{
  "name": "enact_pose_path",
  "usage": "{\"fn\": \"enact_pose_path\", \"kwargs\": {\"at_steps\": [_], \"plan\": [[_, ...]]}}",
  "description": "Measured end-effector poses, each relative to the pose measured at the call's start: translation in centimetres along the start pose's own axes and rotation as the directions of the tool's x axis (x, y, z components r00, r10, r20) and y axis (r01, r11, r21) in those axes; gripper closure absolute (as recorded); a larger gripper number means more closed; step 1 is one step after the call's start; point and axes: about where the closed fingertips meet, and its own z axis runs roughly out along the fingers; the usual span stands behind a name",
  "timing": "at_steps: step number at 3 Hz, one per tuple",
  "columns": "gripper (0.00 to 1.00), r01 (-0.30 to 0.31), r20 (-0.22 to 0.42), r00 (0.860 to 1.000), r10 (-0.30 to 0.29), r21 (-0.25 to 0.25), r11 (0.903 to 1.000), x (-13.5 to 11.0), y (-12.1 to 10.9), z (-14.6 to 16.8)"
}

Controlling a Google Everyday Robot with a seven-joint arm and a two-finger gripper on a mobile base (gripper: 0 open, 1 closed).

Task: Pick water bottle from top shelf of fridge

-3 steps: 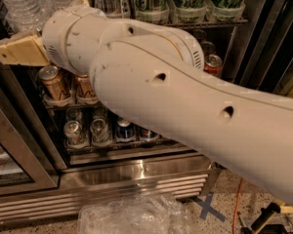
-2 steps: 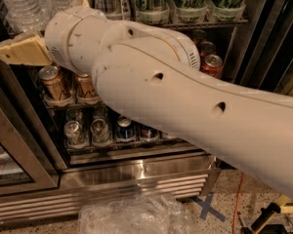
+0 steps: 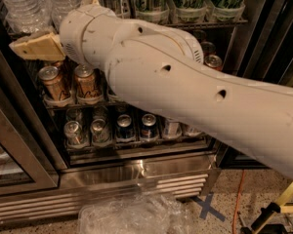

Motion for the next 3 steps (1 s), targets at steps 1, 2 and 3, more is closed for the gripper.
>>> {"fn": "enact_pose_path", "kwargs": {"at_steps": [1,2,3], "plan": [[0.00,0.008,0.019,1.000,-0.009,0.018,0.9998,-0.3,-1.4,0.4],[0.17,0.014,0.037,0.999,-0.015,0.026,0.9996,-0.6,-2.1,1.0],[0.20,-0.010,0.060,0.998,0.008,0.024,0.9997,-0.3,-2.1,2.8]]}}
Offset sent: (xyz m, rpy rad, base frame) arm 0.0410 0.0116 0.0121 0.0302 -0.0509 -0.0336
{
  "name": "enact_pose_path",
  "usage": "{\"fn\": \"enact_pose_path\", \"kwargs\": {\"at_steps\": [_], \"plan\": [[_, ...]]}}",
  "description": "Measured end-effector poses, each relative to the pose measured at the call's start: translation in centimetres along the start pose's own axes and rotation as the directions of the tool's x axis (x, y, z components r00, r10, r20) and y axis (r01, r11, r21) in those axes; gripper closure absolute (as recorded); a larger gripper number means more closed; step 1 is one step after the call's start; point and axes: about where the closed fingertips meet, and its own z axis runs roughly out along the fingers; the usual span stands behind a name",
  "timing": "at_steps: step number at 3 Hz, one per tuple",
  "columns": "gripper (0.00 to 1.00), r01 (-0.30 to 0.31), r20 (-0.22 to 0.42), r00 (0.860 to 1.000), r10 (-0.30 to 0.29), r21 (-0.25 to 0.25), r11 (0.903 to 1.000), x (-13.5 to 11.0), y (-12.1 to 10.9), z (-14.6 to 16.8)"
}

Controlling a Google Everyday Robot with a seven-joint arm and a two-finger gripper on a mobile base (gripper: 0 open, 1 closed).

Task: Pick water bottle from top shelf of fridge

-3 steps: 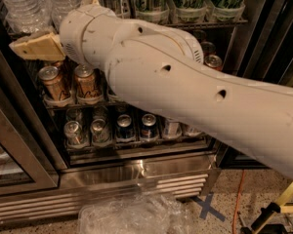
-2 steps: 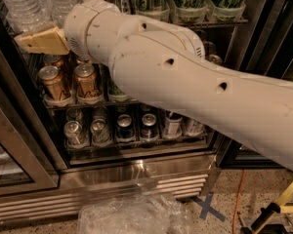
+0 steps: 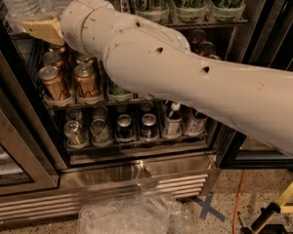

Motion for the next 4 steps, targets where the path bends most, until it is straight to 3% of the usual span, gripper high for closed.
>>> {"fn": "enact_pose_path", "kwargs": {"at_steps": [4], "plan": [[0.20,-0.019,0.022,1.000,0.018,0.040,0.9990,0.2,-2.2,2.3]]}}
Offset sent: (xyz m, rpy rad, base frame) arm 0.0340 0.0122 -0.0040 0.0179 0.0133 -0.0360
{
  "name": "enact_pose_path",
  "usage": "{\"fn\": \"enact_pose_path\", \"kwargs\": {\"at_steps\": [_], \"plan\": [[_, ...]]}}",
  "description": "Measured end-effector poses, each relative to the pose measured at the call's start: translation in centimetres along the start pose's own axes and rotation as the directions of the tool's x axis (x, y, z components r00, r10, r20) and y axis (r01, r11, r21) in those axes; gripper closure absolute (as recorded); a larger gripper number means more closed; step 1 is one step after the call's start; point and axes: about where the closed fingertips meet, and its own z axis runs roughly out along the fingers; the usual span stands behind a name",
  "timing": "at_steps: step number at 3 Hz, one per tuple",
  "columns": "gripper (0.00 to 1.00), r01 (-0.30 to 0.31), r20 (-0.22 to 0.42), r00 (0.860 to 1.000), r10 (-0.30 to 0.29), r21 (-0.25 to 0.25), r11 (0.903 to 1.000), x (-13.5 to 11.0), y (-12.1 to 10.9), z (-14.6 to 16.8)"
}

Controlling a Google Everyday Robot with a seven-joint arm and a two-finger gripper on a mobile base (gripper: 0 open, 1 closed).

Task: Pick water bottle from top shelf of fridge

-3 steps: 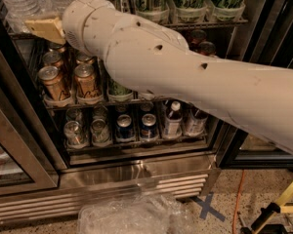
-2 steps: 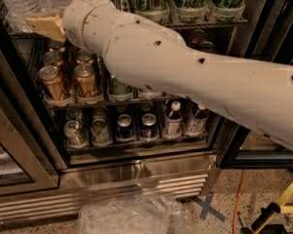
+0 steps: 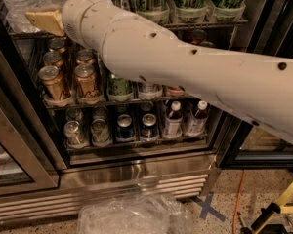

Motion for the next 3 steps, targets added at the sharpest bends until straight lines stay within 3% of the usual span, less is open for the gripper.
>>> {"fn": "enact_pose_path", "kwargs": {"at_steps": [1,3], "plan": [[0.39,0.002,0.002,1.000,-0.002,0.007,1.0000,0.06,-0.07,0.37],[0.85,-0.006,-0.008,1.000,0.006,0.020,0.9998,0.69,-0.05,0.79]]}}
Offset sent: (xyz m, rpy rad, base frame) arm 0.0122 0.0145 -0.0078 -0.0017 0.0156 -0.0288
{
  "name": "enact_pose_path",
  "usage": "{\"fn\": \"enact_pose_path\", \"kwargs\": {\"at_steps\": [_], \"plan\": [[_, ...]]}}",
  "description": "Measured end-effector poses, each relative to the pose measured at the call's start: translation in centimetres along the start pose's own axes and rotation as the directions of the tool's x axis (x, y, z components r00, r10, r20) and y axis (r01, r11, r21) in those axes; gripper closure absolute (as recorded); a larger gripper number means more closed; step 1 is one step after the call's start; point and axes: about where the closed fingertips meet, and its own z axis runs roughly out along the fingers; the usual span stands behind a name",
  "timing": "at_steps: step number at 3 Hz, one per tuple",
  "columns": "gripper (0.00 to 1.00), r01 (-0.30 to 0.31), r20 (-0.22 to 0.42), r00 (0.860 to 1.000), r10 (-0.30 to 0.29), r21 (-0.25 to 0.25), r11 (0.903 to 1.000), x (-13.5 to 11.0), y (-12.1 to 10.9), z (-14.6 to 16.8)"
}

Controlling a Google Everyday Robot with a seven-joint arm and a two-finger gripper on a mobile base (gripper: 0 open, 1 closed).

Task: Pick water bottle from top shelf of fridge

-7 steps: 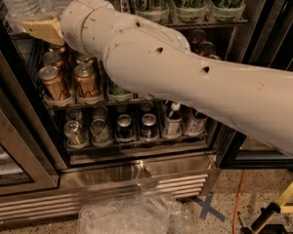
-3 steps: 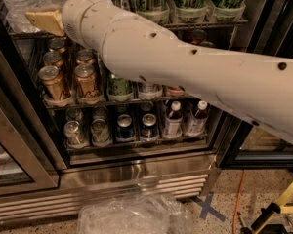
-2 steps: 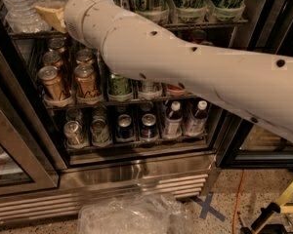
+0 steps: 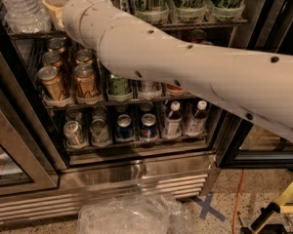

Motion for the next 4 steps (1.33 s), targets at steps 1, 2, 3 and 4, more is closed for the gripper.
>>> {"fn": "enact_pose_path", "kwargs": {"at_steps": [1,2,3,4], "plan": [[1.00,-0.012,-0.017,1.000,0.012,0.012,0.9999,0.4,0.3,0.0],[1.00,-0.012,-0.017,1.000,0.012,0.012,0.9999,0.1,0.2,0.0],[1.00,0.005,0.011,1.000,-0.005,0.028,0.9996,-1.2,0.1,-0.3],[1.00,0.009,0.021,1.000,-0.010,0.033,0.9994,-1.3,0.0,-0.4]]}}
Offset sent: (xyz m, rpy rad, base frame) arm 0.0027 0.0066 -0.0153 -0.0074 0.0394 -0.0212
